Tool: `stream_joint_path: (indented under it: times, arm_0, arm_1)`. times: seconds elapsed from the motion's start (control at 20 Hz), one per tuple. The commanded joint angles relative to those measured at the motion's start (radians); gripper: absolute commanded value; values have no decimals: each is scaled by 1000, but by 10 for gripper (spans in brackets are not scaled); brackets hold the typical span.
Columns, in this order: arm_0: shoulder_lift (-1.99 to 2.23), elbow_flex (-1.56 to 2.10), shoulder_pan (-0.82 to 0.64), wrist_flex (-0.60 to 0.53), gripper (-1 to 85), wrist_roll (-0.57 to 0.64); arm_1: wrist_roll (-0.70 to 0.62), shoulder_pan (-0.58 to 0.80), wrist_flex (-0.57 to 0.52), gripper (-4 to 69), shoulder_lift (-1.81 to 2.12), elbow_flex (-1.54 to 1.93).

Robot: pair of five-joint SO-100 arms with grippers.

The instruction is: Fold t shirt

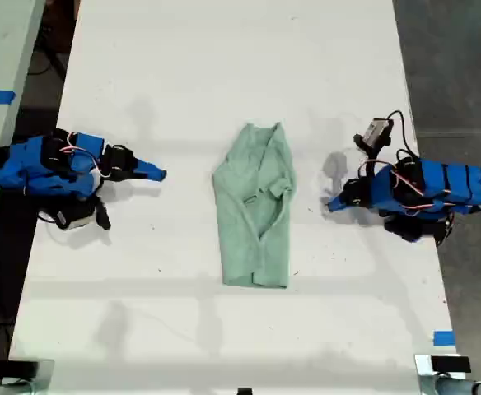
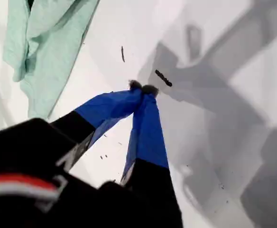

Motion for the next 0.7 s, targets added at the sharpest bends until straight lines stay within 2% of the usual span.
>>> stream_joint_path:
  times: [0.0, 0.5, 0.65]
  arm_0:
    - [12, 3, -18, 25, 0, -8]
    - [15, 0, 5, 9, 0, -17]
    - [-26, -78, 6, -15, -1, -12]
  arm_1:
    - [18, -18, -3, -8, 11, 20]
    - [-26, -23, 9, -9, 11, 5]
    - [6, -38, 8, -9, -5, -52]
